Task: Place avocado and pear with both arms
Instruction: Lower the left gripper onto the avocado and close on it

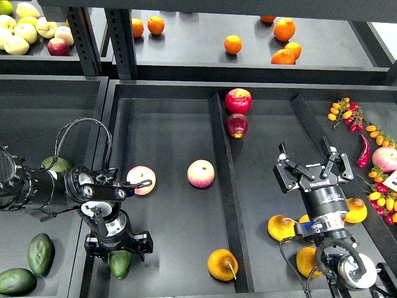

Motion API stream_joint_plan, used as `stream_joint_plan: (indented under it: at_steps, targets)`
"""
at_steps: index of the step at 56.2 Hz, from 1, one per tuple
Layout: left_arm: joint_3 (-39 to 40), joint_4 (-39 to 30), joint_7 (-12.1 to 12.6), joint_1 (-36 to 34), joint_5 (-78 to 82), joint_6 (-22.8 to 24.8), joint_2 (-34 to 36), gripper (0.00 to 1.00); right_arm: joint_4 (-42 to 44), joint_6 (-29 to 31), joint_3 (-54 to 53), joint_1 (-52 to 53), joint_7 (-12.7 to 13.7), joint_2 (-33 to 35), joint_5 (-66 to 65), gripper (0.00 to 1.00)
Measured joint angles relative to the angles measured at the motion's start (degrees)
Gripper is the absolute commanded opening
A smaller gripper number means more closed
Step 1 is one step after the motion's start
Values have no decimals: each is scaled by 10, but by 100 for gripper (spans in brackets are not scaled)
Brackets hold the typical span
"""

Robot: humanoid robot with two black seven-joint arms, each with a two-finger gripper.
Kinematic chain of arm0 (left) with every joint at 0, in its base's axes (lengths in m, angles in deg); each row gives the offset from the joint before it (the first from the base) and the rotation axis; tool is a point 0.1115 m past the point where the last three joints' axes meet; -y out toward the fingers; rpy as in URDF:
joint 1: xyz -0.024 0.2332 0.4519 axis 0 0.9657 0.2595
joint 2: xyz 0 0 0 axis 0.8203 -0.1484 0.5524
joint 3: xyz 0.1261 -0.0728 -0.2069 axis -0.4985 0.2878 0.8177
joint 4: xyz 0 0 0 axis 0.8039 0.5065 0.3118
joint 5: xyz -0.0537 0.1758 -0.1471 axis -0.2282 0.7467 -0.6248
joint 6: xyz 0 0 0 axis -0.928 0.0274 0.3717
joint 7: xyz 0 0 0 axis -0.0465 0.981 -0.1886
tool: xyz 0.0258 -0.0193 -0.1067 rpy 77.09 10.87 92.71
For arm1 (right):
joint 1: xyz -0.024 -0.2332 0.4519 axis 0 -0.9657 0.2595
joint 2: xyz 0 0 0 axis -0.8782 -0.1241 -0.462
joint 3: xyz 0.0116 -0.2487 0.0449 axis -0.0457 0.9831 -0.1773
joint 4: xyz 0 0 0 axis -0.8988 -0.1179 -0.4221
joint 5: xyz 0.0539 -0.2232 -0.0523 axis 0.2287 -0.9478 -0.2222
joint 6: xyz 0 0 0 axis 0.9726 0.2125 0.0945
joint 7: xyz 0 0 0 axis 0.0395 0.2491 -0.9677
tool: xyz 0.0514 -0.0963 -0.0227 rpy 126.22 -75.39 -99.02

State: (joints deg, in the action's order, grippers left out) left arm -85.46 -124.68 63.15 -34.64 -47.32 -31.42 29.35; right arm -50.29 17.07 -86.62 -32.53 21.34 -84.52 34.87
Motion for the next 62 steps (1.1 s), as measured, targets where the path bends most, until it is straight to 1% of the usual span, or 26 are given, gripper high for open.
stream_joint_plan:
  at_steps: [10, 25, 26, 33, 36, 41, 44, 48, 62]
  targets:
    - [3, 6, 0, 5, -1, 0, 0, 87, 1, 0, 0, 0, 0, 0, 0, 100]
    - [6, 14, 0, 14, -2, 0, 0, 76, 1, 0, 0, 0, 0, 0, 0, 100]
    - [7, 14, 0, 15, -2, 0, 0, 72, 1, 0, 0, 0, 0, 0, 0, 100]
    - [8, 16, 0, 16, -3, 0, 0, 64, 1, 0, 0, 0, 0, 0, 0, 100]
    - [8, 16, 0, 17, -4, 0, 0, 58, 1, 0, 0, 0, 0, 0, 0, 100]
    - [8, 16, 0, 17, -11, 0, 0, 45, 1, 0, 0, 0, 0, 0, 0, 100]
    - [8, 16, 0, 17, -19, 0, 0, 40, 1, 0, 0, 0, 0, 0, 0, 100]
    - [9, 16, 0, 15, -30, 0, 0, 37, 2, 0, 0, 0, 0, 0, 0, 100]
    - [24, 9, 0, -4, -44, 0, 0, 36, 2, 0, 0, 0, 0, 0, 0, 100]
